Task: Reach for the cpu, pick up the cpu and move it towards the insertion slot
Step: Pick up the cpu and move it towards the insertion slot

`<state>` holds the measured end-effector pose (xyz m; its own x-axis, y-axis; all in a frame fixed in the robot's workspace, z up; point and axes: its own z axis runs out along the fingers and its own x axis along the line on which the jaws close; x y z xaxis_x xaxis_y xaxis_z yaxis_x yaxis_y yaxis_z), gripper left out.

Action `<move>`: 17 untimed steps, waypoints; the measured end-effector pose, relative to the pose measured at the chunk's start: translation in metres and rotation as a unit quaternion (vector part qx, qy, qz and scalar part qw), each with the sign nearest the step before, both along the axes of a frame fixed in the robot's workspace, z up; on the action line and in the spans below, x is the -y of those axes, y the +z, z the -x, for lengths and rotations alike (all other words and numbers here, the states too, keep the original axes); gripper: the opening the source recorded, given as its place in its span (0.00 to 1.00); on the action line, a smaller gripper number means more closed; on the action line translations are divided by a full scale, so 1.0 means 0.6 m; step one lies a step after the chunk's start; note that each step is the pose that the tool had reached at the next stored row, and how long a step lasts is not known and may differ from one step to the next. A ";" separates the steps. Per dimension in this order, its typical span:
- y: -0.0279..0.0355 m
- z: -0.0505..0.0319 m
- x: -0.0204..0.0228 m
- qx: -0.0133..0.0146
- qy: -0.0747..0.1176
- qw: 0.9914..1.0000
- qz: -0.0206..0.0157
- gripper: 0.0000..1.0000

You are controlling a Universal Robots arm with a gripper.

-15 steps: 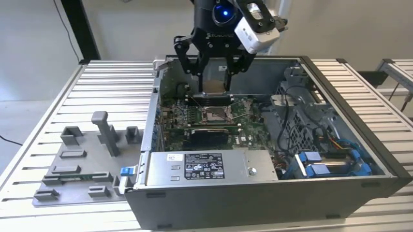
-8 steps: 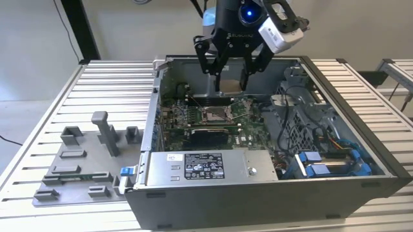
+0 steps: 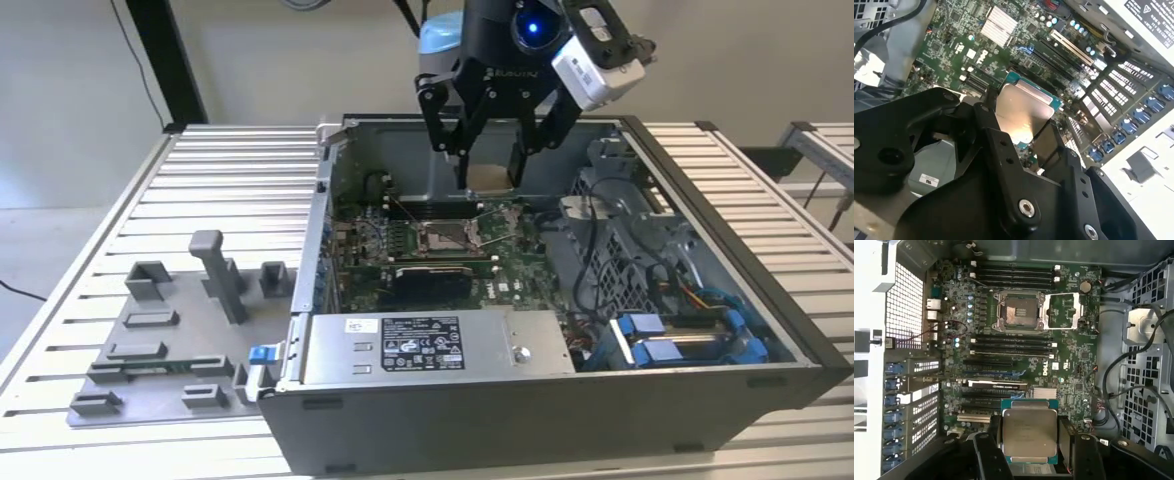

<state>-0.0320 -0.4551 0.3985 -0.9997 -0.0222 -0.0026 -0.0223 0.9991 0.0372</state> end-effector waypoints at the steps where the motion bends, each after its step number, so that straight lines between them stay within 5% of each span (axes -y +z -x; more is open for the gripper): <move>1: 0.000 0.000 0.0000 0.000 0.000 1.000 0.000 0.00; 5: 0.000 0.000 -0.0068 0.000 -0.001 1.000 0.000 0.00; 17: -0.001 0.013 -0.0538 0.000 -0.001 1.000 0.001 0.00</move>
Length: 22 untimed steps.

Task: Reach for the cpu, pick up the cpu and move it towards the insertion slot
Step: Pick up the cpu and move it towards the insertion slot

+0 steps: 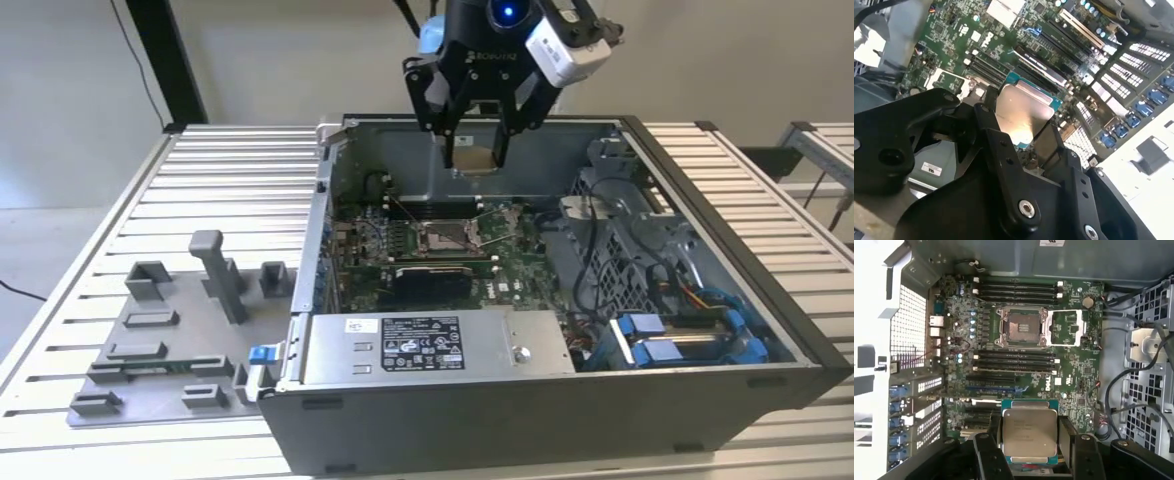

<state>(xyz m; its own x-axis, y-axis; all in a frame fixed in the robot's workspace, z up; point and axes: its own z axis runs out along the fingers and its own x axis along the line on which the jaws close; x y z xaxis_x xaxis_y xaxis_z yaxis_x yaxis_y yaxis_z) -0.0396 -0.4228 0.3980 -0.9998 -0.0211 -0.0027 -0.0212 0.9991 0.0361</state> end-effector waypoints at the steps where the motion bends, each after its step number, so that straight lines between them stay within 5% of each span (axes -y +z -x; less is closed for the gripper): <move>1: 0.000 0.001 -0.0021 0.000 0.000 1.000 0.000 0.00; 16: -0.001 0.013 -0.0152 0.000 -0.029 1.000 0.000 0.00; 22: -0.002 0.013 -0.0299 0.000 -0.035 0.999 0.000 0.00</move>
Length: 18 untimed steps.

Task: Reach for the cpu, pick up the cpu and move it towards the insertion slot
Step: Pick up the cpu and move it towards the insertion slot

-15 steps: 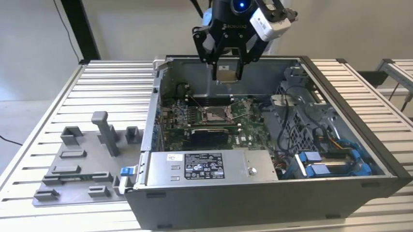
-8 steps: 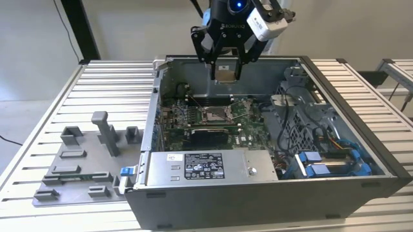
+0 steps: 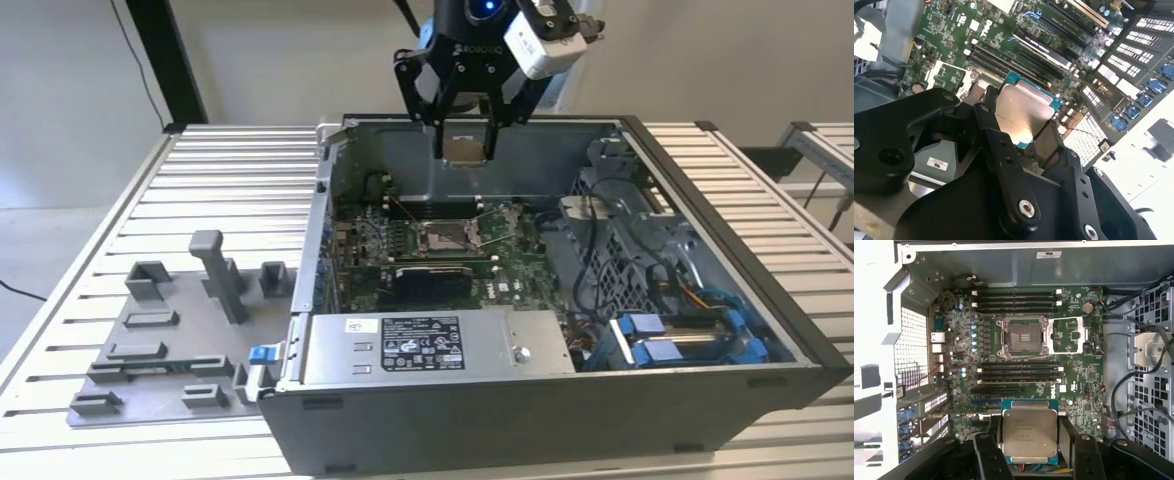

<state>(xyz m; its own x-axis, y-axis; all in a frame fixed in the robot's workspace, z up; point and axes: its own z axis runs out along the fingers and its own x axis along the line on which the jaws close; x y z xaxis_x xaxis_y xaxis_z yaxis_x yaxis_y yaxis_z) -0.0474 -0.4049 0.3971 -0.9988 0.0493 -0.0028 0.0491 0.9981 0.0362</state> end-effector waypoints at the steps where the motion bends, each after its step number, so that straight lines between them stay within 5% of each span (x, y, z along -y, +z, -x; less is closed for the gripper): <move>1: 0.000 0.000 -0.0040 0.000 -0.001 1.000 0.000 0.00; 6: 0.000 0.000 -0.0290 0.000 -0.001 1.000 0.000 0.00; 16: -0.001 -0.001 -0.0940 0.000 -0.001 1.000 0.001 0.00; 18: -0.002 -0.003 -0.1021 0.000 -0.001 1.000 0.002 0.00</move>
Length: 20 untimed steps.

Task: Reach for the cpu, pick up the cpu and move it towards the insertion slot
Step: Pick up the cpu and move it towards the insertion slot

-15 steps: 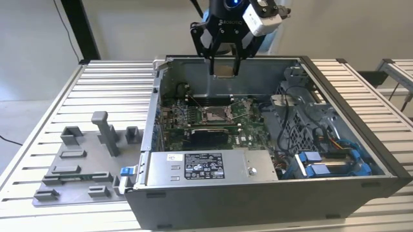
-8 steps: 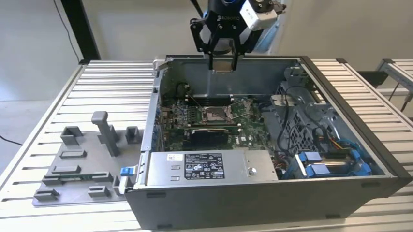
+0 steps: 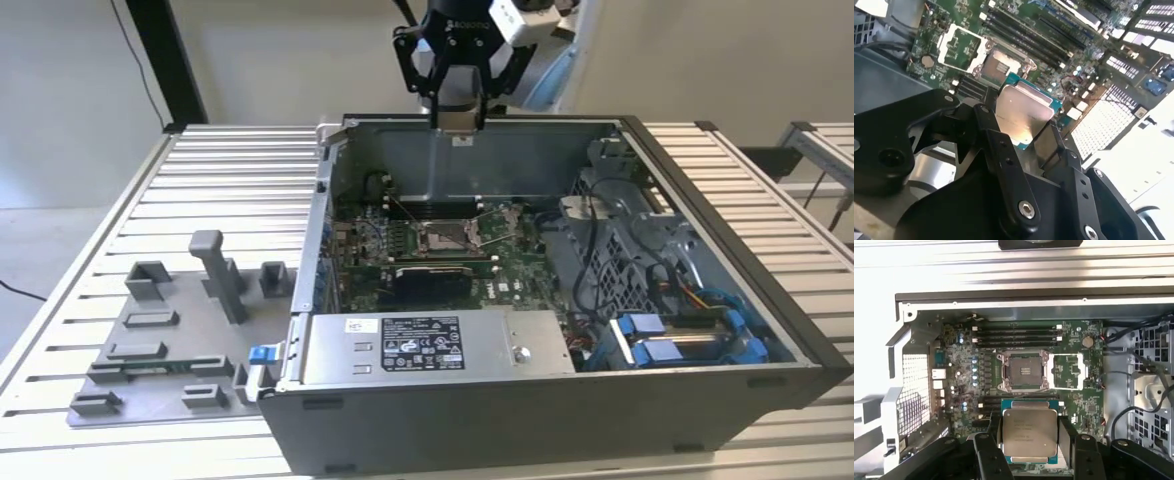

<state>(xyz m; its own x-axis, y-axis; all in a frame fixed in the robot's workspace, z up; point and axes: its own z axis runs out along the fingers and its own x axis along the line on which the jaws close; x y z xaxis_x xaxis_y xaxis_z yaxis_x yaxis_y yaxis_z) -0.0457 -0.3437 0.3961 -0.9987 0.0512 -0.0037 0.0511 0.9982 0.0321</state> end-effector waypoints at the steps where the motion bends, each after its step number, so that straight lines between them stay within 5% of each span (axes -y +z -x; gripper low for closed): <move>1: -0.001 -0.001 -0.0020 0.000 0.001 1.000 0.000 0.00; 10: -0.004 -0.019 -0.0087 0.000 0.011 1.000 0.001 0.00; 20: -0.004 -0.021 -0.0522 0.000 0.011 1.000 0.005 0.00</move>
<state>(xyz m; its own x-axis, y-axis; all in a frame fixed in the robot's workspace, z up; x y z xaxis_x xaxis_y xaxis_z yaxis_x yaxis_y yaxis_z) -0.0333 -0.3124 0.3934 -0.9996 0.0295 -0.0041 0.0294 0.9993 0.0227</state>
